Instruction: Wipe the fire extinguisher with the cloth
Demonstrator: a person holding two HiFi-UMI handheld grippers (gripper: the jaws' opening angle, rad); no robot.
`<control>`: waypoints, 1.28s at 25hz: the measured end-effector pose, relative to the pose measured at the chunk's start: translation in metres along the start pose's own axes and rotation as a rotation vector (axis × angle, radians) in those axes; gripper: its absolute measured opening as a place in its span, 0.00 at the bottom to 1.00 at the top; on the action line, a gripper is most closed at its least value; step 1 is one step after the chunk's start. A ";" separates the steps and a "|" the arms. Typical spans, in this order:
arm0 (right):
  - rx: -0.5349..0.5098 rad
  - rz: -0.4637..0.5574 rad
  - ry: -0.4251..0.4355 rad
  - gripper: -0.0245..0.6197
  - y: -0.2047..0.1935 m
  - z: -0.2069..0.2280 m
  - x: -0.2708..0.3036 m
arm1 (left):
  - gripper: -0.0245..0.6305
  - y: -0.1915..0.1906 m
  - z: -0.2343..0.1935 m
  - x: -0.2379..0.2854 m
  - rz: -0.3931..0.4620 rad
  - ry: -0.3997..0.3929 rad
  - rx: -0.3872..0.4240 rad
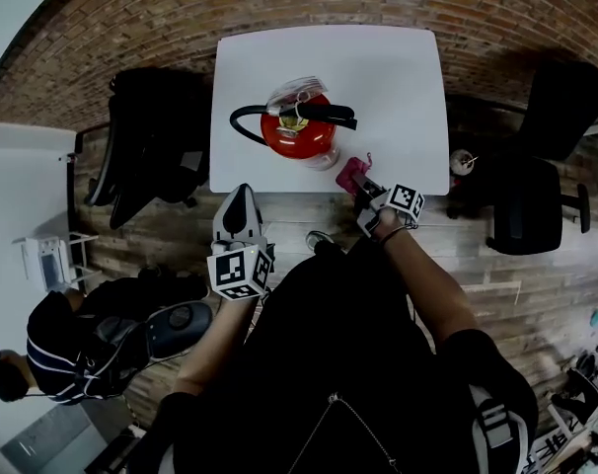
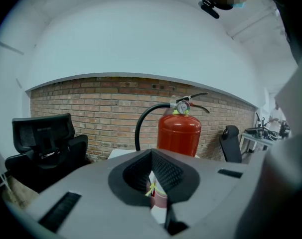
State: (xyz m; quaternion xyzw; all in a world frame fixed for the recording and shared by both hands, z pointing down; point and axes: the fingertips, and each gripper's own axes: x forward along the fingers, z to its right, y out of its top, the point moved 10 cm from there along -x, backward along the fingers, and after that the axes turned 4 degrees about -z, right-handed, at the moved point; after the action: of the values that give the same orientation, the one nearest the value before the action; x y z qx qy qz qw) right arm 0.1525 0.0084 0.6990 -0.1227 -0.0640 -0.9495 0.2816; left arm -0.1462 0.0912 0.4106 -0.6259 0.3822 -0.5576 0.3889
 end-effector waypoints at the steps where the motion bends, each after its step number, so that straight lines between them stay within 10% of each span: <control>1: 0.001 0.010 -0.005 0.20 -0.002 0.005 0.004 | 0.08 -0.001 -0.003 -0.001 -0.003 0.001 0.004; 22: -0.069 0.120 -0.169 0.20 -0.026 0.045 0.057 | 0.08 -0.018 -0.047 -0.012 -0.047 0.028 0.020; 32: 0.011 0.228 -0.115 0.20 -0.037 0.042 0.067 | 0.08 -0.024 -0.049 -0.021 -0.045 0.040 0.001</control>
State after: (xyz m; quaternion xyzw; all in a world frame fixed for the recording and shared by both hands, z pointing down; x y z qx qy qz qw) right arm 0.0864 0.0123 0.7559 -0.1821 -0.0708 -0.9023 0.3842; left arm -0.1961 0.1174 0.4275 -0.6228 0.3756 -0.5788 0.3689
